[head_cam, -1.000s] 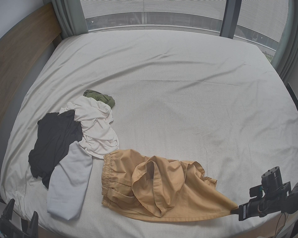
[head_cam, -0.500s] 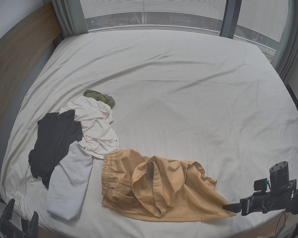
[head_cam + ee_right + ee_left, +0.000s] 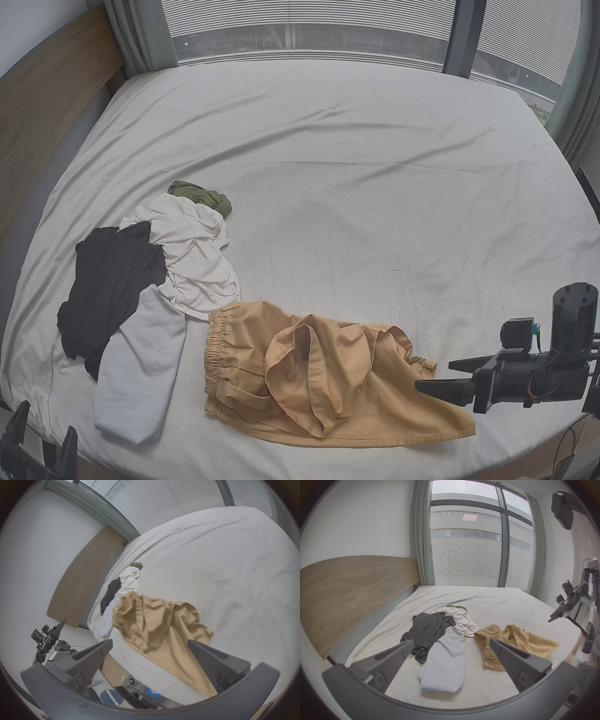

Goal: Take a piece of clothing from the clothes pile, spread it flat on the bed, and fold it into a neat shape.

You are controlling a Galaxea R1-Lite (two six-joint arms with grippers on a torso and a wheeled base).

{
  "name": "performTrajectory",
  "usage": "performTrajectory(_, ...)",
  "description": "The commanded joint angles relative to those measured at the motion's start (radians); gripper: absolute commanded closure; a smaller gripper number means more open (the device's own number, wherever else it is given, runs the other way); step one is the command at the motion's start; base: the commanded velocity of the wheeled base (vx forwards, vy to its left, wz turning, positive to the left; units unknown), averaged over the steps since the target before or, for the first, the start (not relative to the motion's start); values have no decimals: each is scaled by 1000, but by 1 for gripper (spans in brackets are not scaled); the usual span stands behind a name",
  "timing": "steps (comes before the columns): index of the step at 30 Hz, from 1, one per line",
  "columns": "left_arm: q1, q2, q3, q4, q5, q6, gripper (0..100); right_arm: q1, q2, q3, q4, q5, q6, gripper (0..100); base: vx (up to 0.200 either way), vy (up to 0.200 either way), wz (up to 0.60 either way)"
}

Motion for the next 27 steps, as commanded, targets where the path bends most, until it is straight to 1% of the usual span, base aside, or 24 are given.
performTrajectory(1, 0, -15, 18, 0, 0, -6, 0, 46, 123, -92, -25, 11, 17, 0, 0, 0, 0)
performTrajectory(6, 0, -15, 18, 0, 0, -6, 0, 82, 185, -123, -104, 8, 12, 0, 0, 0, 0)
performTrajectory(17, 0, -15, 18, 0, 0, -7, 0, 174, 269, -218, -108, 9, 11, 0, 0, 0, 0)
performTrajectory(27, 0, -15, 18, 0, 0, -7, 0, 203, 415, -341, -104, 8, 11, 0, 0, 0, 0)
